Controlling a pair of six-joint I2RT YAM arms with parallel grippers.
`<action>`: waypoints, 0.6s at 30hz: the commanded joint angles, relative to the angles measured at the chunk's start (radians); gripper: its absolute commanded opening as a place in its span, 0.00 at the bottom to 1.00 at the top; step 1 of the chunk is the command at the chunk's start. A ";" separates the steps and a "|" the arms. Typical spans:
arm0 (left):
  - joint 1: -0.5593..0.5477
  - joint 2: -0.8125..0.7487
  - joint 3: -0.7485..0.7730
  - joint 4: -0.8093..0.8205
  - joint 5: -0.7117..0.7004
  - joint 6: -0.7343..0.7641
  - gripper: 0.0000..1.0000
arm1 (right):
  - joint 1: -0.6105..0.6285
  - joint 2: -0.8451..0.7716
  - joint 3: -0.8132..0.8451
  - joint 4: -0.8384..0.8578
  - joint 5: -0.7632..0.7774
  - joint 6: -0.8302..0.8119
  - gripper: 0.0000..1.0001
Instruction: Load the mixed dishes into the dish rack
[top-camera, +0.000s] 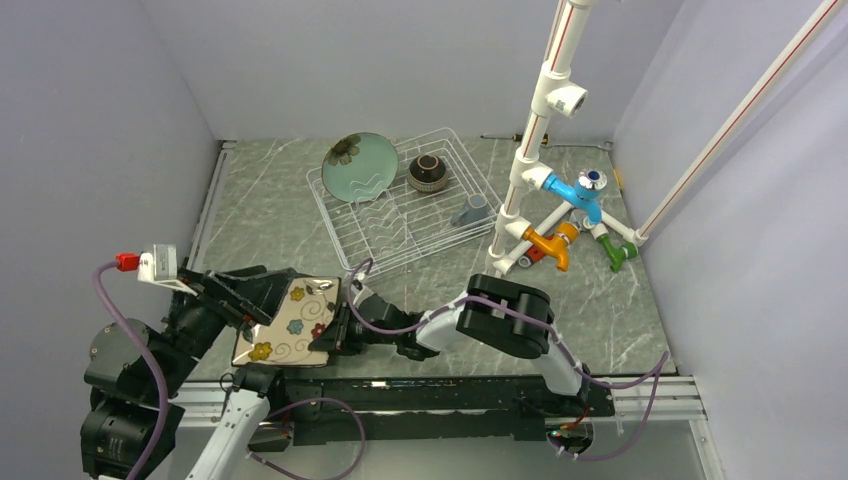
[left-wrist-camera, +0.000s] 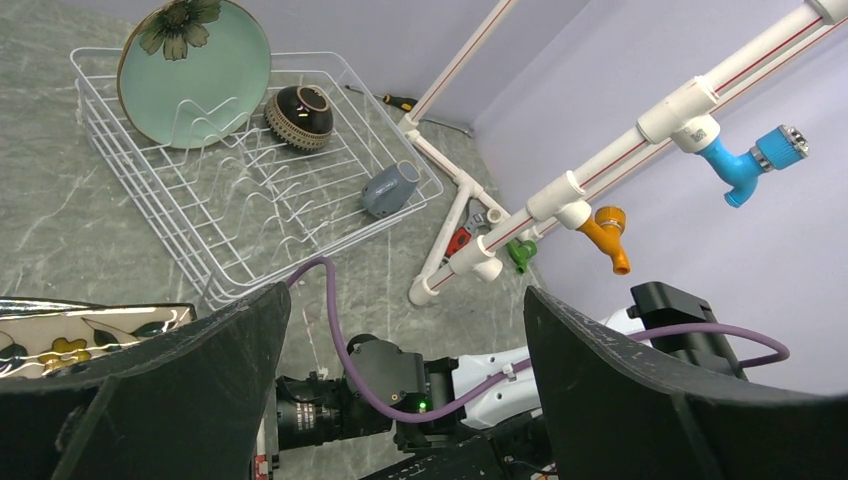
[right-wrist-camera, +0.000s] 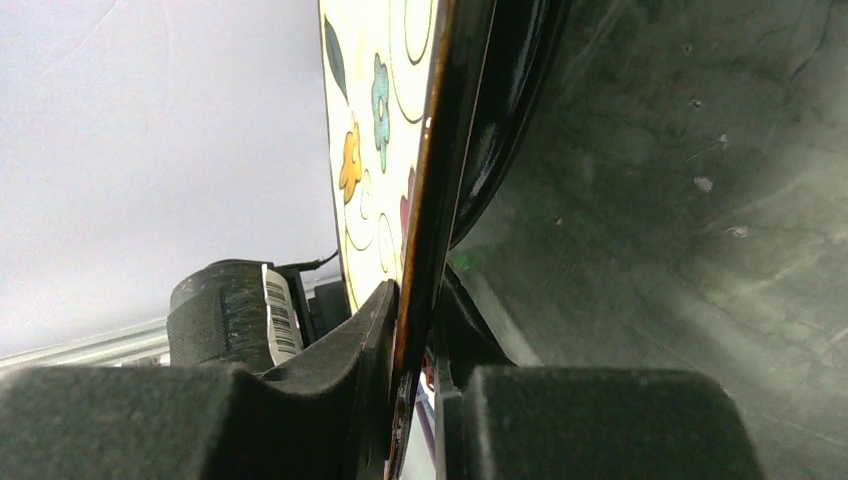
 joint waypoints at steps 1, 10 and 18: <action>-0.004 0.005 0.035 0.041 0.003 -0.023 0.92 | 0.001 -0.142 0.056 0.293 -0.020 -0.058 0.00; -0.004 0.022 0.167 0.005 -0.005 -0.011 0.91 | 0.000 -0.211 0.047 0.339 -0.017 -0.122 0.00; -0.014 0.048 0.263 -0.003 0.025 -0.009 0.91 | -0.002 -0.259 0.082 0.291 -0.018 -0.134 0.00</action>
